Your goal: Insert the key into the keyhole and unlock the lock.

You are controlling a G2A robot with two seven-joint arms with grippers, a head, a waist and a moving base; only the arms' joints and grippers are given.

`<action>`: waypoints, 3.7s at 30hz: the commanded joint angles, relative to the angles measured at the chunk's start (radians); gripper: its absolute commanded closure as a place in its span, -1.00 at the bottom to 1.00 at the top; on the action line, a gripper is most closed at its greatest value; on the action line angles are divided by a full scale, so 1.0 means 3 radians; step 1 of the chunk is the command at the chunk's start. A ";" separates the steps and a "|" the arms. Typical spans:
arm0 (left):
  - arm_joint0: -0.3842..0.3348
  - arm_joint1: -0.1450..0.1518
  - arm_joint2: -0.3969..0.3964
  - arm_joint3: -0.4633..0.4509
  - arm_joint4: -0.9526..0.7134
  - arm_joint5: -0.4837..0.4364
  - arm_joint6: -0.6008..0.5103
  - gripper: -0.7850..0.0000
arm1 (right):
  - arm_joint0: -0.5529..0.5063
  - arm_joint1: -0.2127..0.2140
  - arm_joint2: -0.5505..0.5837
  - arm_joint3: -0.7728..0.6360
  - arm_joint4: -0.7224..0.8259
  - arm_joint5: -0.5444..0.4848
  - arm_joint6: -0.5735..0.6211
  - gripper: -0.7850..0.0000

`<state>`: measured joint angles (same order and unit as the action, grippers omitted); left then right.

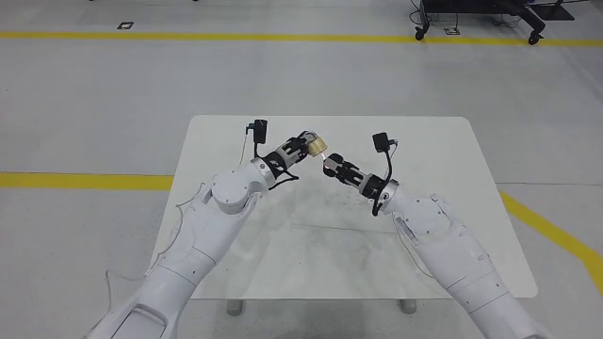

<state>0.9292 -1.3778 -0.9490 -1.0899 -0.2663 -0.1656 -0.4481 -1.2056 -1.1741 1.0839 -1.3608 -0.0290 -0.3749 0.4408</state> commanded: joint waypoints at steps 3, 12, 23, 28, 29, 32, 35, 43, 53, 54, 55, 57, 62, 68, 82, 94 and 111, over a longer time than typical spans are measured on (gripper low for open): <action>0.0011 0.0001 -0.0011 -0.0014 0.0046 0.0018 -0.0055 1.00 | -0.0003 -0.0004 0.0013 0.0000 0.0034 -0.0015 0.0024 1.00; 0.0028 -0.0003 -0.0056 -0.0029 0.0100 0.0027 -0.0070 1.00 | 0.0008 -0.0012 0.0031 0.0031 0.0091 -0.0050 0.0124 1.00; 0.0028 0.0000 -0.0071 -0.0046 0.0288 0.0009 -0.0155 1.00 | 0.0015 -0.0018 0.0049 0.0059 0.0114 -0.0059 0.0215 1.00; 0.0039 -0.0003 -0.0082 -0.0056 0.0303 -0.0017 -0.0188 1.00 | 0.0018 -0.0024 0.0054 0.0077 0.0238 -0.0077 0.0310 1.00; 0.0041 -0.0003 -0.0085 -0.0056 0.0305 -0.0020 -0.0191 1.00 | 0.0023 -0.0026 0.0056 0.0090 0.0293 -0.0090 0.0356 1.00; 0.0044 -0.0005 -0.0092 -0.0057 0.0307 -0.0031 -0.0212 1.00 | 0.0048 -0.0027 0.0068 0.0134 0.0378 -0.0119 0.0446 1.00; 0.0046 -0.0008 -0.0095 -0.0058 0.0321 -0.0042 -0.0232 1.00 | 0.0061 -0.0030 0.0072 0.0153 0.0387 -0.0121 0.0459 1.00; 0.0047 -0.0022 -0.0079 -0.0046 0.0362 -0.0047 -0.0242 1.00 | 0.0078 -0.0036 0.0089 0.0169 0.0375 -0.0116 0.0430 1.00; 0.0029 -0.0050 -0.0116 0.0010 0.0214 0.0092 -0.0189 1.00 | 0.0062 -0.0043 0.0120 0.0186 0.0386 -0.0136 0.0370 -1.00; 0.0027 -0.0053 -0.0121 0.0014 0.0196 0.0100 -0.0193 1.00 | 0.0059 -0.0042 0.0130 0.0183 0.0387 -0.0147 0.0364 -1.00; 0.0026 -0.0054 -0.0127 0.0017 0.0182 0.0105 -0.0195 1.00 | 0.0053 -0.0042 0.0140 0.0180 0.0392 -0.0162 0.0356 -1.00; 0.0026 -0.0059 -0.0138 0.0026 0.0140 0.0128 -0.0206 1.00 | 0.0038 -0.0040 0.0163 0.0174 0.0393 -0.0213 0.0331 -1.00; 0.0014 -0.0069 -0.0156 0.0058 0.0076 0.0220 -0.0219 1.00 | 0.0027 -0.0036 0.0186 0.0162 0.0369 -0.0259 0.0308 -1.00; -0.0073 -0.0111 -0.0197 0.0244 -0.0534 0.0849 -0.0609 1.00 | 0.0027 -0.0036 0.0186 0.0162 0.0369 -0.0259 0.0308 -1.00; -0.0284 -0.0181 -0.0246 0.0613 -0.1156 0.1350 -0.0928 1.00 | -0.0264 0.0023 0.0359 -0.0260 0.0427 -0.0729 0.0479 1.00; -0.0339 -0.0194 -0.0240 0.0730 -0.1250 0.1400 -0.1151 1.00 | 0.0007 -0.0034 0.0176 0.0086 0.0440 -0.0662 0.0452 1.00; -0.0360 -0.0198 -0.0286 0.0762 -0.1294 0.1134 -0.1215 1.00 | 0.0078 -0.0055 0.0193 0.0290 0.0604 -0.0913 0.0460 -1.00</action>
<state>0.8179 -1.4379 -1.0339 -0.8526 -0.6687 0.2071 -0.8281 -1.1801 -1.1916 1.1374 -1.2741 0.1565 -0.6489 0.5831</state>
